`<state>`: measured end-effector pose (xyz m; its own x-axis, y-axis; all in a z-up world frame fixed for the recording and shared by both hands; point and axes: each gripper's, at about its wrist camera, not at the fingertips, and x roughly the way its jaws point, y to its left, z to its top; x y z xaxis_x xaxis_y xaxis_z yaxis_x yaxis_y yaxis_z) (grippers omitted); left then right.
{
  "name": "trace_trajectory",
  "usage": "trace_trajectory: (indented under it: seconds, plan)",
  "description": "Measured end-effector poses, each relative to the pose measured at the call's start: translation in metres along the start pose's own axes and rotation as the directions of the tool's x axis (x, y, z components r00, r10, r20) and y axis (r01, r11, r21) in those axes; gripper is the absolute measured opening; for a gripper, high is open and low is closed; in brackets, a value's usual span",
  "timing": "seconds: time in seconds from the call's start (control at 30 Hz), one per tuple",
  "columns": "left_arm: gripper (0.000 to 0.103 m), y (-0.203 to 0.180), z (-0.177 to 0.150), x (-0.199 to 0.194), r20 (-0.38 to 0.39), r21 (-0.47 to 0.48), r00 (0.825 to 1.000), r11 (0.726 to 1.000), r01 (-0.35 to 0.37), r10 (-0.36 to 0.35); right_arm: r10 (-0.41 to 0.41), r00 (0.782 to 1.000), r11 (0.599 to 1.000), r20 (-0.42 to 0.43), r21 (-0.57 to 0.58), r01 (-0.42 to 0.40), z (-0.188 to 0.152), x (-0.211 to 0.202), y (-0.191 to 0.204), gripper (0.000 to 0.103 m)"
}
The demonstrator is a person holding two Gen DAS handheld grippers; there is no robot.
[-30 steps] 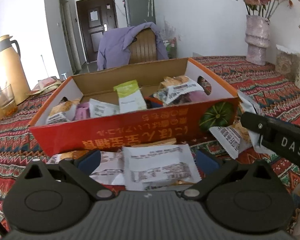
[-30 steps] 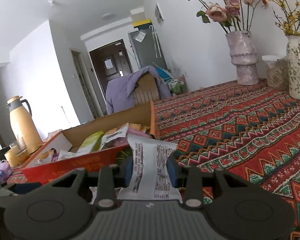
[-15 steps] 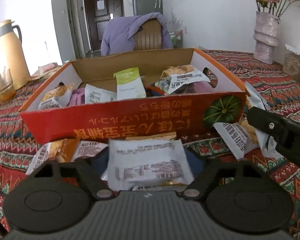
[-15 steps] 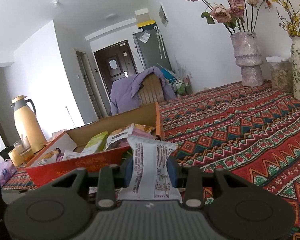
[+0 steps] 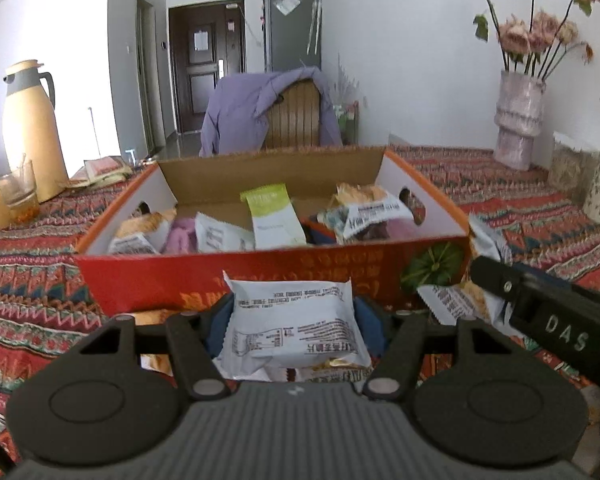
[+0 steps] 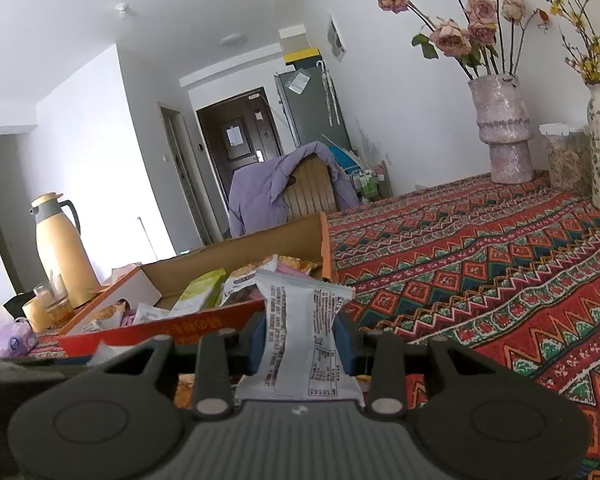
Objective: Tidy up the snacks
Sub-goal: 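Carry both white wrappers over the box and open both grippers, then move both tools back to the snack pile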
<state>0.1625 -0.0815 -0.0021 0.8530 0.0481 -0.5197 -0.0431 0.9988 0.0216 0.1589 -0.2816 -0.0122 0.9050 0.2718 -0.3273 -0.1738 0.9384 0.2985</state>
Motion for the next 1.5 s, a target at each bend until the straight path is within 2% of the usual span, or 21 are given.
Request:
trace_trajectory:
  seconds: [0.23, 0.37, 0.43, 0.67, 1.0, 1.17, 1.23, 1.27, 1.37, 1.43, 1.47, 1.5]
  plan:
    - [0.065, 0.020, 0.014, -0.020, 0.068, -0.033, 0.998, 0.999, -0.003, 0.005, 0.014, 1.000, 0.999, 0.020, -0.048, -0.013, -0.002, -0.004, 0.009, 0.036]
    - [0.065, 0.031, 0.023, -0.026, 0.100, -0.041, 0.995, 0.999, -0.008, 0.012, -0.008, 1.000, 0.995, 0.019, -0.099, 0.010, -0.001, -0.005, 0.018, 0.036]
    - [0.065, 0.036, 0.030, -0.027, 0.116, -0.041, 0.993, 0.999, -0.006, 0.011, -0.028, 0.999, 0.990, 0.030, -0.140, 0.032, 0.003, -0.008, 0.026, 0.036]
    - [0.065, 0.056, 0.050, -0.015, 0.138, -0.076, 0.990, 0.997, 0.004, 0.007, -0.019, 0.999, 0.972, 0.046, -0.231, 0.030, 0.033, -0.006, 0.052, 0.036]
    - [0.065, 0.077, 0.079, 0.029, 0.101, -0.114, 0.990, 0.990, -0.083, 0.094, -0.018, 1.000, 0.957, -0.026, -0.291, 0.009, 0.058, 0.054, 0.083, 0.036]
    - [0.065, 0.084, 0.076, 0.047, 0.077, -0.104, 0.989, 0.987, -0.122, 0.130, -0.029, 0.996, 0.960, -0.082, -0.280, 0.005, 0.063, 0.086, 0.089, 0.036]
    - [0.070, 0.086, 0.073, 0.053, 0.065, -0.106, 0.988, 0.985, -0.134, 0.141, -0.041, 0.994, 0.961, -0.098, -0.278, 0.013, 0.061, 0.096, 0.088, 0.037]
    - [0.072, 0.088, 0.072, 0.055, 0.063, -0.109, 0.987, 0.984, -0.143, 0.150, -0.046, 0.993, 0.961, -0.110, -0.278, 0.014, 0.060, 0.100, 0.088, 0.039]
    - [0.086, 0.095, 0.068, 0.055, 0.077, -0.129, 0.984, 0.980, -0.148, 0.159, -0.059, 0.990, 0.958, -0.126, -0.285, 0.021, 0.055, 0.106, 0.085, 0.045]
    - [0.103, 0.099, 0.066, 0.052, 0.095, -0.144, 0.981, 0.978, -0.152, 0.166, -0.049, 0.990, 0.959, -0.131, -0.283, 0.010, 0.053, 0.103, 0.082, 0.063]
    - [0.103, 0.101, 0.066, 0.051, 0.107, -0.151, 0.981, 0.978, -0.147, 0.164, -0.040, 0.990, 0.962, -0.132, -0.273, 0.003, 0.054, 0.102, 0.080, 0.085]
    - [0.103, 0.103, 0.065, 0.049, 0.111, -0.159, 0.981, 0.977, -0.139, 0.157, -0.030, 0.991, 0.965, -0.128, -0.263, -0.005, 0.055, 0.098, 0.078, 0.097]
